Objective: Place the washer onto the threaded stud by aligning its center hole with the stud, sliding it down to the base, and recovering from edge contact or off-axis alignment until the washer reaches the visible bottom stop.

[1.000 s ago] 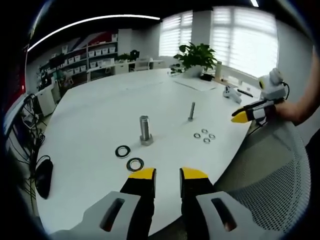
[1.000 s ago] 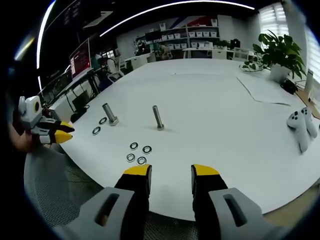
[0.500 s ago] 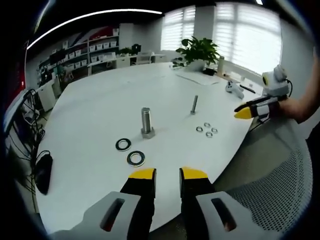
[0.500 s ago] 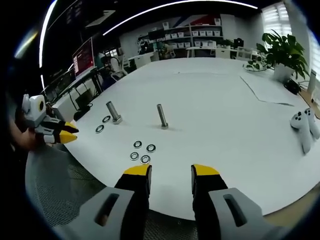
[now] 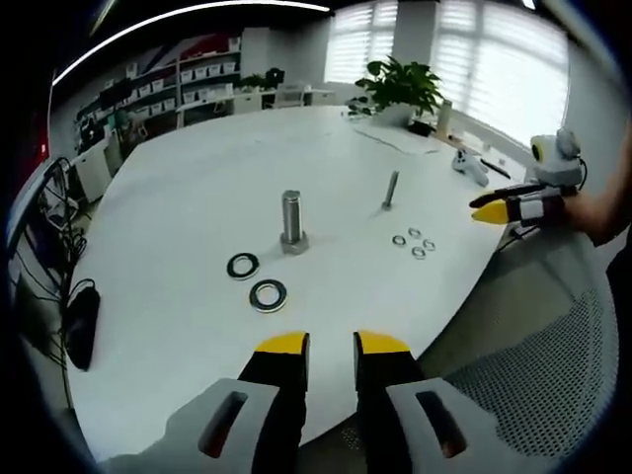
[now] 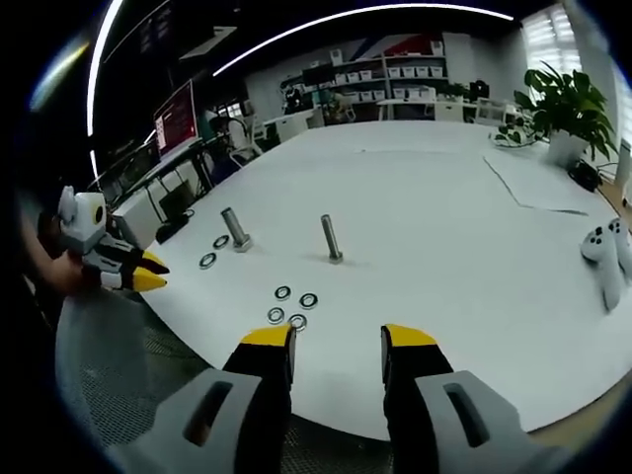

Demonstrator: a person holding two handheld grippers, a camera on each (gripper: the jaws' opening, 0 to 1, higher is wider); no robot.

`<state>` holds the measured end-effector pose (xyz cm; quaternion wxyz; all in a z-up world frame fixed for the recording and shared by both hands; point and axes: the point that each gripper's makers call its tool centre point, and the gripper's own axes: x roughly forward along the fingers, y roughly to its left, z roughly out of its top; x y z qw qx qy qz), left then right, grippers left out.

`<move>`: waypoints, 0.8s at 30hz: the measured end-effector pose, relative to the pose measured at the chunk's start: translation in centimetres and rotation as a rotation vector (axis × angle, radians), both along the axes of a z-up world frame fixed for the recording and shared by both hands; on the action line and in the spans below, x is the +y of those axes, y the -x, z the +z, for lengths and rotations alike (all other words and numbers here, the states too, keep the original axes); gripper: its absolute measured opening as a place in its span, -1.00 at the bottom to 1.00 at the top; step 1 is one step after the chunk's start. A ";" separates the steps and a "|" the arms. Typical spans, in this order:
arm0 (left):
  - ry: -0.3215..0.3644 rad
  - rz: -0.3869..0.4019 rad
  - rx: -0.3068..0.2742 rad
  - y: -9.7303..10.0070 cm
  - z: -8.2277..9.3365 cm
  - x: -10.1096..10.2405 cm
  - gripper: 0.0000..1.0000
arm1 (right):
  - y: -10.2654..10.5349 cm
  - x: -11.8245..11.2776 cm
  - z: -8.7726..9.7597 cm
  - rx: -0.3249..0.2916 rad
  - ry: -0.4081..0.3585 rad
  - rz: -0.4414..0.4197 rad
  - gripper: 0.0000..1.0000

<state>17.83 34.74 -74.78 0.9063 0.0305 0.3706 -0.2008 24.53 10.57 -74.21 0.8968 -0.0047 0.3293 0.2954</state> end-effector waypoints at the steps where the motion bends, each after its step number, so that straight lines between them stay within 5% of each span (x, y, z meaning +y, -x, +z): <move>1: -0.006 -0.007 -0.018 -0.1 0.4 -0.1 -0.75 | 0.0 0.0 0.0 0.000 -0.002 0.001 -0.25; 9: 0.026 0.007 0.034 0.0 -0.2 -0.2 -0.65 | -0.2 0.1 0.3 -0.001 -0.015 0.013 -0.23; 18: 0.020 0.139 0.149 -0.5 -1.2 2.3 -0.64 | 0.0 0.4 0.4 -0.001 -0.026 0.038 -0.23; 24: -0.012 0.161 0.132 -3.1 -1.3 3.5 -0.52 | 0.3 0.9 0.6 -0.007 -0.042 0.064 -0.23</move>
